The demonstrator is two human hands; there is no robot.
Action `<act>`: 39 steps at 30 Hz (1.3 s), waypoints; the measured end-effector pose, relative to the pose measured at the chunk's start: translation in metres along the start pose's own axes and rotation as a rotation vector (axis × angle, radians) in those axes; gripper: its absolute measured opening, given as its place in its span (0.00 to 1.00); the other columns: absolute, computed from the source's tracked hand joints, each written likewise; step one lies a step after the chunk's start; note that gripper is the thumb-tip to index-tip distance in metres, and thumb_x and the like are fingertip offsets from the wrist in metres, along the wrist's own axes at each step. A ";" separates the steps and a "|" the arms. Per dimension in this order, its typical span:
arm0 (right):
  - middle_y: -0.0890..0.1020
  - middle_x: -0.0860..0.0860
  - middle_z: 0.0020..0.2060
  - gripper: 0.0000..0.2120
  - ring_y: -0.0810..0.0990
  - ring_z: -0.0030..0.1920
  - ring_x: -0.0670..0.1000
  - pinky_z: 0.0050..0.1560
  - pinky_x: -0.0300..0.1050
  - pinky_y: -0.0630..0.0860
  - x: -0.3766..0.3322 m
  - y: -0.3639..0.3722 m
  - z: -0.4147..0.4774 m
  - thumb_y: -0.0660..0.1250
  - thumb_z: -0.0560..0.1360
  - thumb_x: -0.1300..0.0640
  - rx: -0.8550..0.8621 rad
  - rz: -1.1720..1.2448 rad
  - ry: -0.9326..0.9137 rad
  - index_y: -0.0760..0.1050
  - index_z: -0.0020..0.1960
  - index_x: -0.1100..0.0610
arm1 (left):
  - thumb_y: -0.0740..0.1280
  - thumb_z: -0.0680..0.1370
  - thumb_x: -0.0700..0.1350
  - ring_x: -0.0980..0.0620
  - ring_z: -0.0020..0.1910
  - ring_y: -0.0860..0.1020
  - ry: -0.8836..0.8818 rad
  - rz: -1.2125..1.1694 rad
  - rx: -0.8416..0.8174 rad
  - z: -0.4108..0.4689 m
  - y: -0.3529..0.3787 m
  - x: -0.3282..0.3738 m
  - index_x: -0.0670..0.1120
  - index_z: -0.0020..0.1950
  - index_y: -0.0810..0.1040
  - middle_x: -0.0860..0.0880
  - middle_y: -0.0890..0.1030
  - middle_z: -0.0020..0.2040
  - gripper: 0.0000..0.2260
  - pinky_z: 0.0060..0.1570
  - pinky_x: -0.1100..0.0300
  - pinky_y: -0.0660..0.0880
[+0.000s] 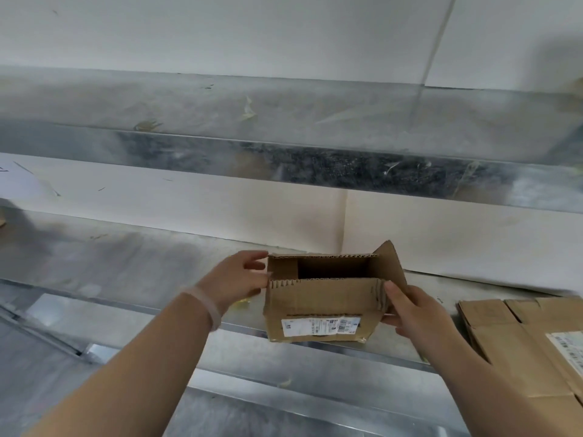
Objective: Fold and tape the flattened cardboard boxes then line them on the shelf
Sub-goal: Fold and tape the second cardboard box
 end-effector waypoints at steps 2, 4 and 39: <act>0.83 0.47 0.43 0.13 0.84 0.44 0.49 0.55 0.55 0.78 -0.001 0.000 0.002 0.56 0.80 0.40 -0.013 0.003 0.027 0.72 0.48 0.47 | 0.74 0.72 0.41 0.48 0.54 0.80 0.025 0.107 -0.091 0.002 0.002 0.019 0.51 0.53 0.79 0.51 0.83 0.51 0.12 0.59 0.48 0.76; 0.84 0.50 0.42 0.17 0.84 0.44 0.51 0.52 0.54 0.79 -0.001 0.000 0.002 0.52 0.80 0.37 -0.022 0.031 0.068 0.72 0.47 0.47 | 0.74 0.72 0.49 0.51 0.55 0.81 0.024 0.161 -0.201 0.002 0.009 0.025 0.53 0.54 0.81 0.53 0.85 0.50 0.11 0.60 0.50 0.75; 0.83 0.51 0.46 0.09 0.84 0.43 0.51 0.46 0.53 0.82 0.005 -0.003 -0.007 0.59 0.82 0.50 0.119 0.077 -0.089 0.71 0.59 0.51 | 0.59 0.79 0.55 0.57 0.42 0.79 0.270 0.535 0.267 -0.023 0.012 0.024 0.57 0.54 0.74 0.55 0.81 0.45 0.07 0.45 0.58 0.80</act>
Point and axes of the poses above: each hand's wrist, its own z-axis towards the middle knuckle, its own y-axis out of the palm, x = y × z, the point moved 7 cm from there along z, towards the middle knuckle
